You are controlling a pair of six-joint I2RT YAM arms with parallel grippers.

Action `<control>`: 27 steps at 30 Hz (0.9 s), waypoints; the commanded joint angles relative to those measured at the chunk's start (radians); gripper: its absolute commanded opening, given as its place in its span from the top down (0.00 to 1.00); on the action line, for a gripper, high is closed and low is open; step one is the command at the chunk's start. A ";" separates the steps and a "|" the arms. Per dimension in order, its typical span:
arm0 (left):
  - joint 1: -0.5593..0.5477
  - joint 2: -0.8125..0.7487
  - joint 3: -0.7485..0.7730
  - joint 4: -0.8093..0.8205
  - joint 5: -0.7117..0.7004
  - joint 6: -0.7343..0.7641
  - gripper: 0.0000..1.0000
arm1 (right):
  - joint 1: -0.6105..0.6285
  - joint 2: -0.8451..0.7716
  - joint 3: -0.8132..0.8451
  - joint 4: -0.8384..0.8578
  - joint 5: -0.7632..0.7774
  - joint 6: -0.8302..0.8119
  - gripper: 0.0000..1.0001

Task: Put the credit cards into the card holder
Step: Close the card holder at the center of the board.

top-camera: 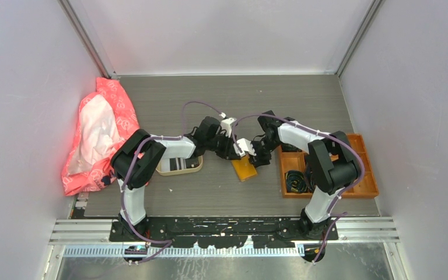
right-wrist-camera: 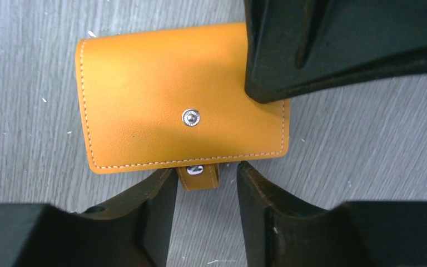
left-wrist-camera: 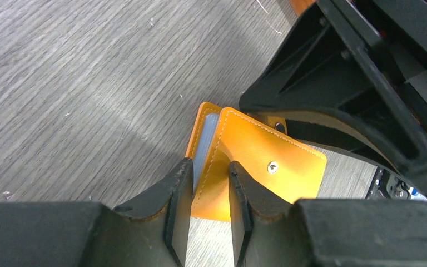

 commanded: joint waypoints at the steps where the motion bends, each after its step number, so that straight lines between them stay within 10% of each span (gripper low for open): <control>1: -0.010 -0.023 -0.007 -0.036 0.005 0.039 0.70 | 0.021 -0.070 -0.011 0.022 -0.054 -0.003 0.58; 15: -0.018 -0.049 -0.045 -0.032 -0.017 0.048 0.72 | -0.023 -0.202 -0.161 0.331 0.151 0.404 0.81; 27: -0.038 -0.049 -0.035 -0.052 -0.040 0.029 0.72 | -0.061 -0.241 -0.169 0.350 0.166 0.569 0.56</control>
